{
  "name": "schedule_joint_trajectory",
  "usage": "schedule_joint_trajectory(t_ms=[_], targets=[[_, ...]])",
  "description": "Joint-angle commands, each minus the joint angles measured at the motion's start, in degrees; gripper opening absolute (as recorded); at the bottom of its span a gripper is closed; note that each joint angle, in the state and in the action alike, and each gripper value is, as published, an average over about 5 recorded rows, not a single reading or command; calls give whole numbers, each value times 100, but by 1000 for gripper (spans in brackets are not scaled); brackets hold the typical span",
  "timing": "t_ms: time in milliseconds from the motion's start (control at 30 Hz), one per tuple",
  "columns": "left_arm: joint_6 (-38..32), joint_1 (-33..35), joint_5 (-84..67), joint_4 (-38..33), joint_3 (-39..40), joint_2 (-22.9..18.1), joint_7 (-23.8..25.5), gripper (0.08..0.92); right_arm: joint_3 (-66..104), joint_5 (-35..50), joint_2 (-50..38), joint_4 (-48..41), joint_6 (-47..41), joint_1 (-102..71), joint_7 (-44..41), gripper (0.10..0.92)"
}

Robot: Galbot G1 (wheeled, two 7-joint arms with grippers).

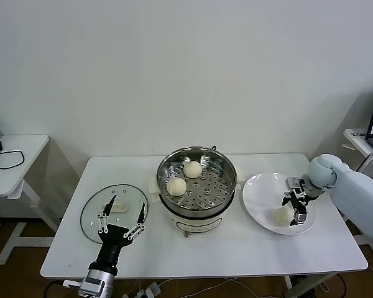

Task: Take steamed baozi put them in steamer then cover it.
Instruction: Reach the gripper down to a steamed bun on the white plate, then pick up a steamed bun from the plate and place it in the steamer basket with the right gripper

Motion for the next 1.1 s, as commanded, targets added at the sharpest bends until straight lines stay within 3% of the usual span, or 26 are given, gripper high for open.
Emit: schedule_joint_trajectory(t_ms=[33, 433, 800, 1100], targets=[[0, 6, 16, -8, 10, -3, -5, 823, 183, -151, 84, -112, 32, -138, 44, 823], [1, -11, 21, 38, 0, 8, -5, 823, 230, -245, 237, -247, 48, -169, -7, 811], [12, -47, 22, 88, 12, 15, -7, 823, 226, -225, 270, -273, 58, -130, -31, 684], [16, -40, 41, 59, 32, 15, -9, 823, -320, 496, -143, 39, -12, 649, -133, 670]])
